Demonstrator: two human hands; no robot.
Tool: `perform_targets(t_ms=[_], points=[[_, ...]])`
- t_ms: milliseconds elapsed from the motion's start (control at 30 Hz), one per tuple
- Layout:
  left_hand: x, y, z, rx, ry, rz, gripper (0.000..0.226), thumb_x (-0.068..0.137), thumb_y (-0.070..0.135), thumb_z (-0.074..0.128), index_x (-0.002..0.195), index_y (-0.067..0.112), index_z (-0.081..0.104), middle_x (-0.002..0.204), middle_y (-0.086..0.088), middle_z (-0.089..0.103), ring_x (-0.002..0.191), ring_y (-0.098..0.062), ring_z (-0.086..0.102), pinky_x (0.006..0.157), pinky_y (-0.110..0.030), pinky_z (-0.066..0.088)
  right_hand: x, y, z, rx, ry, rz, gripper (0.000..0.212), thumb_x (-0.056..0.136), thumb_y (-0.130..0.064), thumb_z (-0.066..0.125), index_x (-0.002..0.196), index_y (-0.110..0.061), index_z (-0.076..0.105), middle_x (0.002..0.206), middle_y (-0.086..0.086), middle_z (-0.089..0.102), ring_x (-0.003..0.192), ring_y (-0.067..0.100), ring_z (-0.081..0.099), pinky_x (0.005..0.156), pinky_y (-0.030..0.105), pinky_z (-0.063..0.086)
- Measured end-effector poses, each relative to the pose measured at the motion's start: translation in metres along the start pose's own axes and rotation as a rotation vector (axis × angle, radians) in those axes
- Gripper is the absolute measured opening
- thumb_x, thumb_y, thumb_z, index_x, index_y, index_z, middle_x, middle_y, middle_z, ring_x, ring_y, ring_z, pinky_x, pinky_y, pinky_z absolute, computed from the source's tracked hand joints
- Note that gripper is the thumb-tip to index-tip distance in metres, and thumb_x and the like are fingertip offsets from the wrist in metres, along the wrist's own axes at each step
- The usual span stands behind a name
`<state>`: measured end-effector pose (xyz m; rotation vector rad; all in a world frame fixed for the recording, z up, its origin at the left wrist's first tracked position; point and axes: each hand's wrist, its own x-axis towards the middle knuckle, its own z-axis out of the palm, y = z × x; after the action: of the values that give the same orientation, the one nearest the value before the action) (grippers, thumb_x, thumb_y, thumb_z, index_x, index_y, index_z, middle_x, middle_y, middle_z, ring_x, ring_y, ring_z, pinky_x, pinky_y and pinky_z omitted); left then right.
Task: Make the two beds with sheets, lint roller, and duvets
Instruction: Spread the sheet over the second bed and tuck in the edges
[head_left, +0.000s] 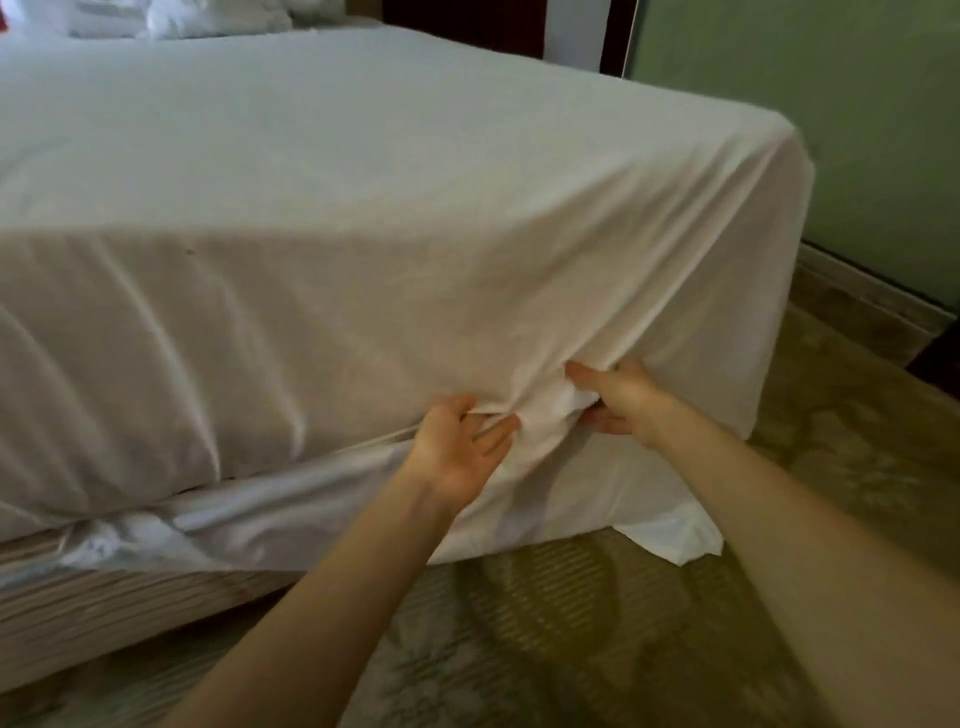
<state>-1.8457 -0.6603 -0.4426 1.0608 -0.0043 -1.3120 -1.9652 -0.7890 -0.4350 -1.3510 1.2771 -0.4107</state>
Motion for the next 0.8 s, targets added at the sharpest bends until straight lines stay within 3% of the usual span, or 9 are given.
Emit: perform_targets(t_ms=[33,100,167,233,333,400,500,667,800], points=[[0.01,-0.005,0.008,0.031,0.056,0.038,0.028,0.1,0.012,0.037,0.122,0.002,0.051,0.129,-0.013,0.055,0.119,-0.022,0.057,0.096,-0.028,0.043,0.011,0.0,-0.014,-0.127,-0.041,-0.031,0.022,0.093,-0.032,0.058,0.105,-0.013,0.054,0.091,0.005,0.067,0.073,0.021,0.063,0.06,0.027,0.044],[0.027,-0.012,0.021,0.021,0.188,0.119,0.032,0.095,0.002,0.044,0.127,-0.002,0.049,0.128,-0.017,0.057,0.089,-0.009,0.07,0.074,-0.017,0.053,0.032,-0.001,-0.04,-0.332,-0.216,-0.094,0.024,0.097,-0.032,0.05,0.085,-0.013,0.059,0.062,-0.004,0.068,0.053,0.01,0.06,0.051,0.021,0.036],[0.038,-0.015,0.026,-0.012,0.296,0.187,0.036,0.093,-0.003,0.041,0.128,0.002,0.048,0.111,-0.012,0.065,0.065,-0.008,0.071,0.061,-0.021,0.054,0.052,-0.001,-0.055,-0.375,-0.384,-0.148,0.03,0.098,-0.029,0.048,0.076,-0.013,0.06,0.051,-0.008,0.066,0.043,0.003,0.059,0.046,0.019,0.032],[0.041,-0.019,0.032,-0.015,0.321,0.219,0.031,0.094,-0.005,0.035,0.117,0.006,0.052,0.097,-0.007,0.066,0.065,-0.01,0.07,0.071,-0.025,0.048,0.066,0.0,-0.064,-0.339,-0.498,-0.202,0.029,0.098,-0.026,0.048,0.078,-0.011,0.06,0.054,-0.005,0.068,0.042,0.004,0.061,0.045,0.018,0.032],[0.035,-0.028,0.044,-0.021,0.317,0.253,0.027,0.096,-0.003,0.033,0.102,0.009,0.057,0.098,-0.006,0.064,0.085,-0.014,0.065,0.085,-0.03,0.042,0.078,0.014,-0.07,-0.278,-0.604,-0.283,0.033,0.1,-0.021,0.045,0.075,-0.006,0.059,0.053,0.0,0.067,0.04,0.008,0.06,0.043,0.018,0.033],[0.03,-0.035,0.054,0.001,0.343,0.279,0.025,0.097,0.001,0.036,0.098,0.01,0.06,0.098,-0.005,0.066,0.089,-0.014,0.063,0.083,-0.029,0.042,0.081,0.027,-0.075,-0.207,-0.577,-0.331,0.035,0.1,-0.015,0.045,0.068,-0.003,0.057,0.045,0.0,0.062,0.035,0.007,0.057,0.037,0.015,0.037],[0.026,-0.038,0.065,0.097,0.41,0.242,0.025,0.097,0.009,0.039,0.097,0.017,0.062,0.095,0.002,0.07,0.086,-0.006,0.066,0.086,-0.032,0.042,0.087,0.044,-0.081,-0.191,-0.452,-0.436,0.037,0.097,-0.014,0.05,0.061,-0.006,0.056,0.039,-0.002,0.058,0.034,0.004,0.053,0.042,0.014,0.043],[0.019,-0.03,0.066,0.219,0.467,0.126,0.026,0.098,0.022,0.041,0.088,0.02,0.065,0.092,0.008,0.07,0.087,-0.009,0.066,0.082,-0.031,0.044,0.103,0.052,-0.076,-0.244,-0.369,-0.529,0.042,0.097,-0.024,0.05,0.059,-0.008,0.059,0.047,0.004,0.063,0.045,0.022,0.059,0.065,0.041,0.052],[0.016,-0.031,0.063,0.17,0.457,0.125,0.022,0.099,0.019,0.04,0.091,0.019,0.061,0.091,0.008,0.068,0.075,-0.01,0.066,0.065,-0.025,0.042,0.099,0.046,-0.082,-0.416,-0.304,-0.608,0.047,0.097,-0.029,0.05,0.056,-0.009,0.062,0.049,0.004,0.064,0.05,0.025,0.062,0.071,0.043,0.053]])
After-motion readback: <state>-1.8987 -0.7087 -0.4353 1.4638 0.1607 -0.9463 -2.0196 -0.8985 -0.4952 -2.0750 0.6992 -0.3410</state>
